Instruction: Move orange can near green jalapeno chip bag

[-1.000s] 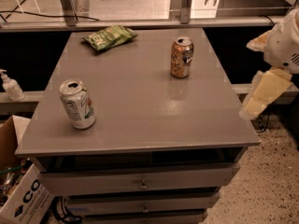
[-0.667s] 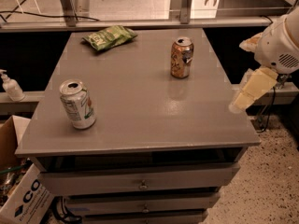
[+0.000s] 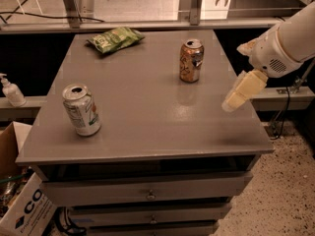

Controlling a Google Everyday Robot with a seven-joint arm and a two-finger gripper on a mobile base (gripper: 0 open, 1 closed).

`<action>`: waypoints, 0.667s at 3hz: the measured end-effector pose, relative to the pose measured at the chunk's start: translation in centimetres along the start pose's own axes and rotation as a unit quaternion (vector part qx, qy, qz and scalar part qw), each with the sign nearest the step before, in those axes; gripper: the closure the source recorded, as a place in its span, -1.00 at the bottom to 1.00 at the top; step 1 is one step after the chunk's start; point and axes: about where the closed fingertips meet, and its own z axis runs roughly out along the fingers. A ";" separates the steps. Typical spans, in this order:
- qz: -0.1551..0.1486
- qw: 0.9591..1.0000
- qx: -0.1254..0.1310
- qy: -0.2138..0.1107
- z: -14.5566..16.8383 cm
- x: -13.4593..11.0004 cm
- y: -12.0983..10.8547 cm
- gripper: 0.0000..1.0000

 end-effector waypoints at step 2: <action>0.020 0.998 0.000 -0.063 1.6 -0.6 -1.7 -1.00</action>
Offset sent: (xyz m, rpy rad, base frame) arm 0.0580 0.0087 -0.0127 0.3102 -0.0731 -0.0314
